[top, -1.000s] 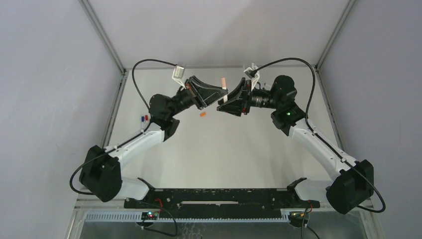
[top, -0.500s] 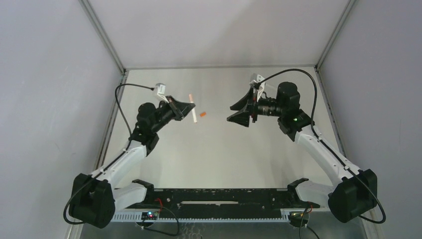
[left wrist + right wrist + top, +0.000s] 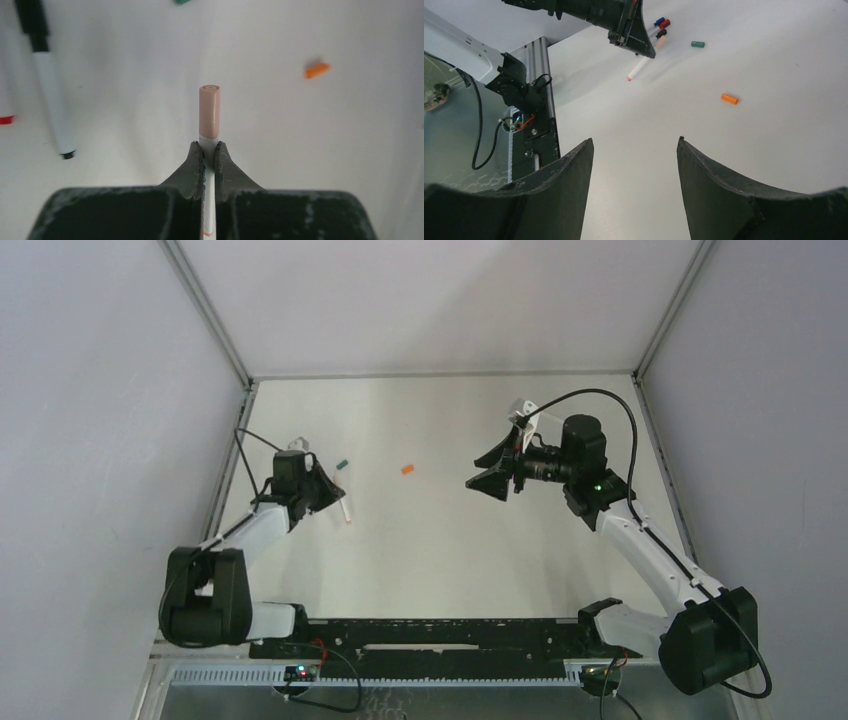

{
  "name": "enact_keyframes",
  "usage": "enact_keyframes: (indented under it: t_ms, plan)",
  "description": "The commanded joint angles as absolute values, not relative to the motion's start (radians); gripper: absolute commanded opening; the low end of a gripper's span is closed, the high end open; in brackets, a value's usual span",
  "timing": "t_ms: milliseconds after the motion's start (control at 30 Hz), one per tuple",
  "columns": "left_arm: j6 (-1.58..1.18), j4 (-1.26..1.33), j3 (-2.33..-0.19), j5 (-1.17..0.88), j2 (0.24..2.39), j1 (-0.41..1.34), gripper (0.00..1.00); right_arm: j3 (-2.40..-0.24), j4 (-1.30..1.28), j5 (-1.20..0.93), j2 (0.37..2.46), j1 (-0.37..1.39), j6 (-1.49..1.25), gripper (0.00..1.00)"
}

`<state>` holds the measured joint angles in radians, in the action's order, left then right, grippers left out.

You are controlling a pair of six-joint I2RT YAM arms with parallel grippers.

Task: Insert the pens into the pen caps
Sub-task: Place the pen at the center of the board.

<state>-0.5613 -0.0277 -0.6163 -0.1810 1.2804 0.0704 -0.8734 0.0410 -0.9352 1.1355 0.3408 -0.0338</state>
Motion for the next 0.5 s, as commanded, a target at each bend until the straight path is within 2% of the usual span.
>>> enact_keyframes:
  t_ms: [0,200,467]
  plan:
    - [-0.499,-0.143,-0.721,-0.089,1.363,0.047,0.00,-0.860,0.063,-0.916,1.107,0.325,-0.005,0.69]
    - [-0.460,-0.228,-0.813,0.029,1.477,0.036,0.00,-0.854,0.061,-0.911,1.106,0.317,-0.003,0.69]
    - [-0.439,-0.277,-0.905,0.044,1.600,0.016,0.00,-0.853,0.062,-0.908,1.110,0.309,-0.003,0.69]
